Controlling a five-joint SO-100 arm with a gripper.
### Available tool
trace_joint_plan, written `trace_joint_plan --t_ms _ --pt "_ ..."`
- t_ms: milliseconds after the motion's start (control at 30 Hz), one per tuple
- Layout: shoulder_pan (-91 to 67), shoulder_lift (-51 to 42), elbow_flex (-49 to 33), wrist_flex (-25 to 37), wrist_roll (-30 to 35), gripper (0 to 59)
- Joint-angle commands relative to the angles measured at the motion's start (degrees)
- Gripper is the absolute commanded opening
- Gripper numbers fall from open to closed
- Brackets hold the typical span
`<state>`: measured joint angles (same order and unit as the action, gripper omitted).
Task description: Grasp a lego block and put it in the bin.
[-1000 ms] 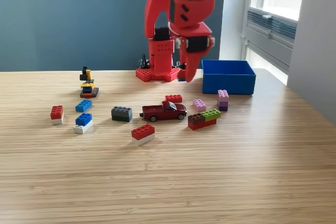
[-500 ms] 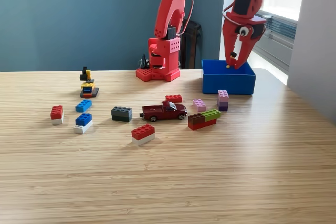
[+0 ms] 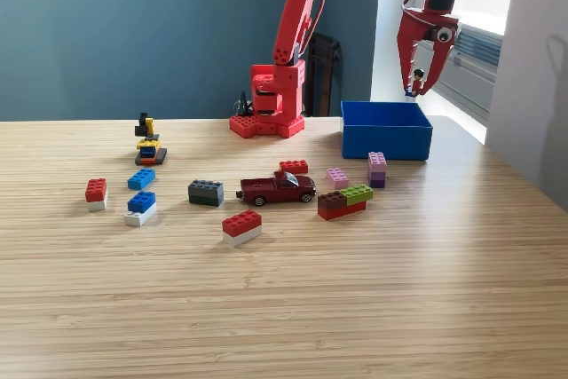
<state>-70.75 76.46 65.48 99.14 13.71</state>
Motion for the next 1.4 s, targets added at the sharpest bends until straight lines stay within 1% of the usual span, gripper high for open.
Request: trace_joint_plan --t_ms 33,100,200,267,333,400,533,567,600,767,900,1133,1267,1400 --pt "-0.53 1.14 -2.99 2.81 -2.02 23.4" --pt "-0.53 1.14 -2.9 2.81 -1.85 25.8" --pt "-0.44 1.14 -2.37 2.81 -1.76 27.0" --pt "-0.44 1.14 -2.29 2.81 -1.67 26.4" --pt "-0.35 1.14 -2.46 2.81 -1.58 24.3" --pt "-0.18 1.49 -2.81 2.72 -1.32 20.1" --pt "2.55 1.14 -3.16 2.46 -1.49 4.7" --pt "3.69 1.14 -3.25 2.37 -1.23 1.4" --pt "4.92 1.05 -3.25 2.2 -0.97 0.1" --pt "13.36 1.58 -3.25 1.85 0.18 0.1" --pt "23.03 1.58 -3.25 1.85 -0.53 0.1" --pt "42.89 1.67 -3.87 1.85 -5.36 0.1" --pt "53.44 1.67 -6.06 1.76 -8.7 0.1" --pt "60.64 1.67 -7.82 1.32 -11.95 0.1"
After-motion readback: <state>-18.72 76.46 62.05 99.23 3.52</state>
